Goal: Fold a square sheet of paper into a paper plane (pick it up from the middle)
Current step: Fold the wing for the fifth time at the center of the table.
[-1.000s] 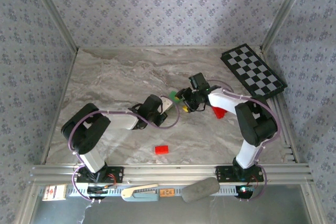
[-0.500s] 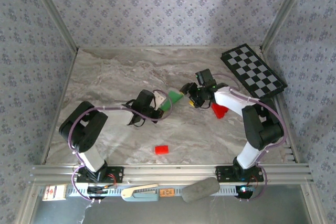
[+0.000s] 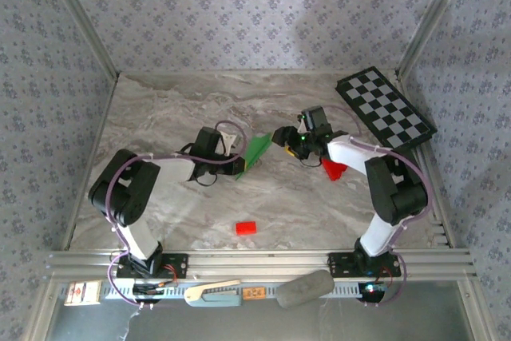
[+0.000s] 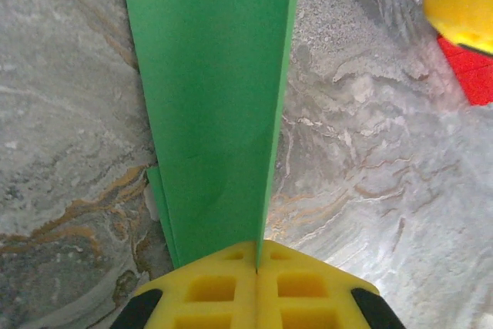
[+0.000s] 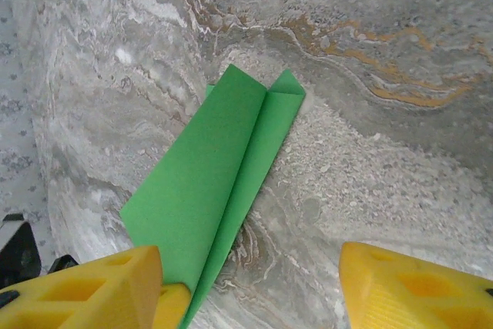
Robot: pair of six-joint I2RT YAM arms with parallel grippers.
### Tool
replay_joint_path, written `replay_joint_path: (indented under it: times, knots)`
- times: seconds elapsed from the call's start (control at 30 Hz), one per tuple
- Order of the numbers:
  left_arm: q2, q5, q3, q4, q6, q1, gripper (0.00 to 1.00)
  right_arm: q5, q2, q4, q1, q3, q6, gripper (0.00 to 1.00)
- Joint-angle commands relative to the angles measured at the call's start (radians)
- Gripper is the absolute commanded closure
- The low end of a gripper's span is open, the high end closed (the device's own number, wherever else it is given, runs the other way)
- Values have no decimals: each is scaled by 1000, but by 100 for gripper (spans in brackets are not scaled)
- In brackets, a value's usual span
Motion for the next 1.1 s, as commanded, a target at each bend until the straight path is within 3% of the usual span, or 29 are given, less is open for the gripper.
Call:
replay_joint_path:
  times: [0.0, 0.33, 1.07]
  knots:
    - [25, 103, 29, 49, -115, 16, 100, -65, 43, 66, 7, 2, -70, 38]
    - [95, 192, 31, 137, -281, 37, 100, -152, 123, 137, 53, 39, -93, 45]
    - [150, 195, -16, 231, -300, 46, 100, -270, 244, 196, 111, 137, -125, 55]
